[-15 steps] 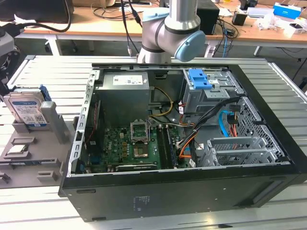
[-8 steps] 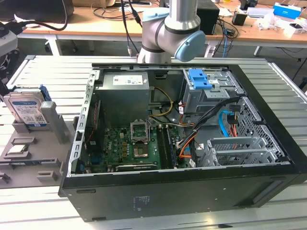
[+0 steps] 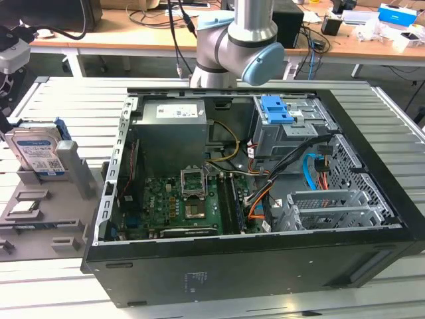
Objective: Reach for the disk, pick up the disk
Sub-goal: 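Pick up the disk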
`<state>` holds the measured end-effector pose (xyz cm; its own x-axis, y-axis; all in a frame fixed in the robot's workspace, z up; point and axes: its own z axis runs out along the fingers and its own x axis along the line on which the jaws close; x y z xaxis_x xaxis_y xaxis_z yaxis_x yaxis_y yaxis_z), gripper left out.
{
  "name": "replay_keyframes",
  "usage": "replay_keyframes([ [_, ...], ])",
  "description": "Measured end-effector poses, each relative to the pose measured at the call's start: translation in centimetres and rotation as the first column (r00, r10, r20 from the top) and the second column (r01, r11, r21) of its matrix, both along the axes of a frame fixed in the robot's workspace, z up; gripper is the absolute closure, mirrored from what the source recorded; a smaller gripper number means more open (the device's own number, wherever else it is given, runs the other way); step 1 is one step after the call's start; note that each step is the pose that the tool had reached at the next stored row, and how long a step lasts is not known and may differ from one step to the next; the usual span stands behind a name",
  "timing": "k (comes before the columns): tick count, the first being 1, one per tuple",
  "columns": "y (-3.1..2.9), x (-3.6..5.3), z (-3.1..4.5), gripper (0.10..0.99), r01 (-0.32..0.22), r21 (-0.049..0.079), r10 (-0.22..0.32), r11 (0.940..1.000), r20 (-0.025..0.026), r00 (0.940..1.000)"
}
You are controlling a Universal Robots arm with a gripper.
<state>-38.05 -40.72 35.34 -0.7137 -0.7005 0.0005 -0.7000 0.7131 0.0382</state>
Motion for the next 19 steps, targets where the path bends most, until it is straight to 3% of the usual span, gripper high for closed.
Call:
replay_keyframes([
  [5,0.00,0.00,0.00,0.980,-0.064,0.000,0.064,0.9980,0.0000,0.9980],
  [11,0.00,0.00,0.00,0.980,-0.142,0.000,0.142,0.9899,0.0000,0.9899],
  [19,0.00,0.00,0.00,0.980,-0.247,0.000,0.247,0.9691,-0.0001,0.9691],
])
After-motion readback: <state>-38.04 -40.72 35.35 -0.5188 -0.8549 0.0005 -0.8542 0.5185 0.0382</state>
